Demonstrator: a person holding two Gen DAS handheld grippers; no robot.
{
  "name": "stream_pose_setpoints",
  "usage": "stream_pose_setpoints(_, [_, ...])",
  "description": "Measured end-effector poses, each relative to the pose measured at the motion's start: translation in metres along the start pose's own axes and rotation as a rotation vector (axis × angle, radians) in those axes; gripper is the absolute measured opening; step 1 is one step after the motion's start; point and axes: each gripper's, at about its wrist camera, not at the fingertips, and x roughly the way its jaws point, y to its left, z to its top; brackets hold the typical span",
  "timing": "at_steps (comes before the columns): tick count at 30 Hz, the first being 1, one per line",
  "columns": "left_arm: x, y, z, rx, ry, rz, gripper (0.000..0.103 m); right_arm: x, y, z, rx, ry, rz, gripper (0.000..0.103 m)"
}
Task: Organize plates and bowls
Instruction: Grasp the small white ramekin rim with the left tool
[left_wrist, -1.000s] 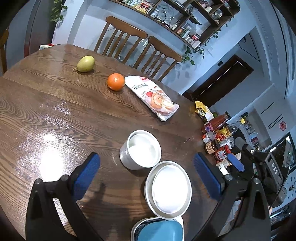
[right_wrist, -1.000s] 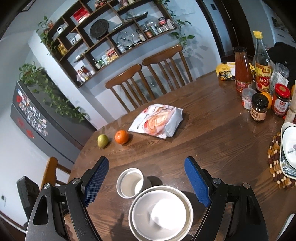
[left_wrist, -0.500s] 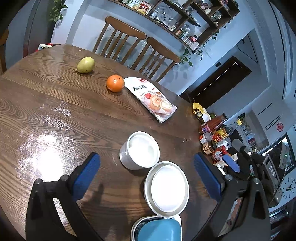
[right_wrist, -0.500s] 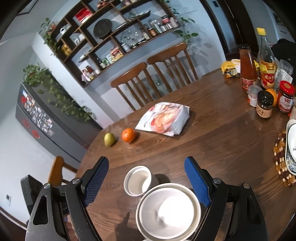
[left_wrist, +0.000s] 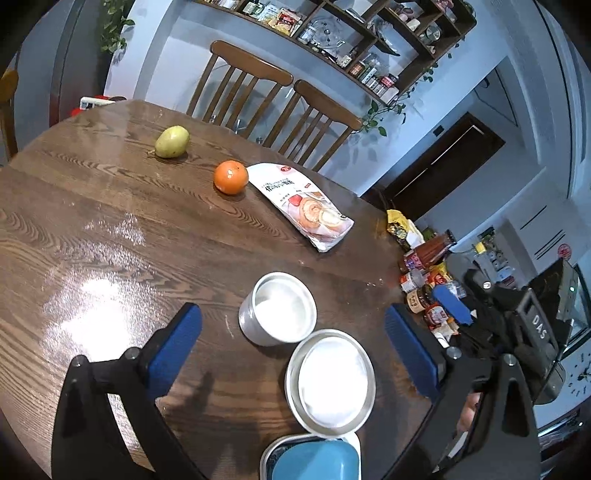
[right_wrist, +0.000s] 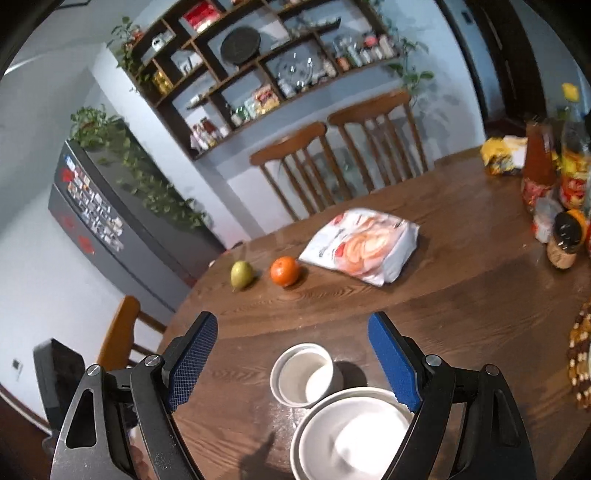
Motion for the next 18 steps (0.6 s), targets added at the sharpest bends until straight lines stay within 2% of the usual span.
stream_pose_setpoints(3, [0.01, -0.009, 0.006, 0.011, 0.004, -0.004, 0.097, 0.016, -0.007, 0.001, -0.009, 0.027, -0.023, 0.084])
stream_pose_setpoints(6, [0.028, -0.013, 0.009, 0.001, 0.035, -0.002, 0.093, 0.031, -0.008, -0.001, -0.052, 0.04, -0.09, 0.07])
stream_pose_setpoints(10, [0.057, -0.01, 0.003, 0.035, 0.079, 0.03, 0.087, 0.051, -0.013, -0.006, -0.067, 0.104, -0.073, 0.055])
stream_pose_setpoints(13, [0.078, 0.003, 0.002, -0.001, 0.12, 0.069, 0.086, 0.067, -0.015, -0.012, -0.084, 0.133, -0.107, 0.051])
stream_pose_setpoints(15, [0.085, 0.014, 0.003, -0.04, 0.122, 0.07, 0.086, 0.08, -0.016, -0.017, -0.098, 0.17, -0.131, 0.049])
stream_pose_setpoints(18, [0.096, 0.026, 0.003, -0.075, 0.149, 0.09, 0.08, 0.092, -0.017, -0.023, -0.096, 0.212, -0.119, 0.046])
